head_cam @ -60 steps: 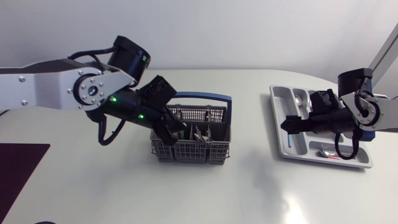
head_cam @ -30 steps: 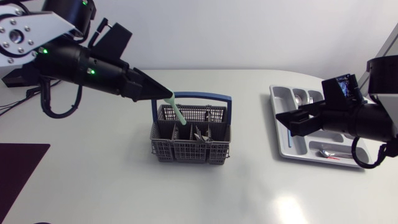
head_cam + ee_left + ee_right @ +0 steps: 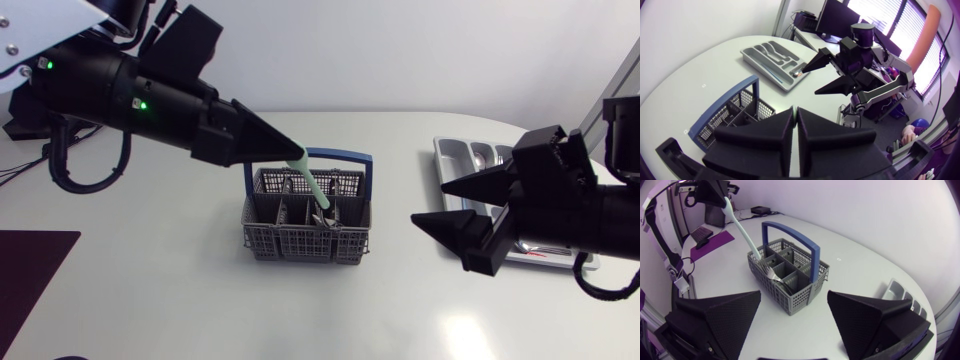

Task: Unload the cutlery basket into the drawer organizer.

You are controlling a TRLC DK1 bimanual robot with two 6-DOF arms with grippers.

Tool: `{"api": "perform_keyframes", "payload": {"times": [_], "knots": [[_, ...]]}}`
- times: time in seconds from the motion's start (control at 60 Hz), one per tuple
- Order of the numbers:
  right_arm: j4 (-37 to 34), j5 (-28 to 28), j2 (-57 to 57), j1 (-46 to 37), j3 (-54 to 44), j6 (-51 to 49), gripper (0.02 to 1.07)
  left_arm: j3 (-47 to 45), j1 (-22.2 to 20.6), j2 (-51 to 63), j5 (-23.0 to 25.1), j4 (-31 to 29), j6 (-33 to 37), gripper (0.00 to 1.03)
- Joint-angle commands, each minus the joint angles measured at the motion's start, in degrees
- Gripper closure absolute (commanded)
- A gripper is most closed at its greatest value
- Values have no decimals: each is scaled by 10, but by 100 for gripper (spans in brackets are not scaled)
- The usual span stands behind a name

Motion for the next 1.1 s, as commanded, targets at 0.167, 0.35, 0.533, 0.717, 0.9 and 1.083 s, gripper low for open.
{"api": "perform_keyframes", "payload": {"times": [0.167, 0.35, 0.533, 0.717, 0.9, 1.083], "knots": [[0, -5, -10, 90, 0, -26, 12, 12, -84, 5, 7, -7, 2, 100], [27, -14, -4, 144, -17, -46, 23, 3, -123, 24, 18, -7, 7, 100], [40, -19, -8, 190, -32, -56, 42, 0, -132, 40, 31, -7, 7, 100], [69, -19, -4, 196, -46, -60, 63, 1, -138, 46, 40, -8, 7, 100], [84, -18, 6, 196, -47, -60, 77, 3, -141, 48, 44, -14, 7, 100], [85, -22, 23, 199, -47, -61, 89, 5, -140, 48, 51, -17, 7, 100]]}}
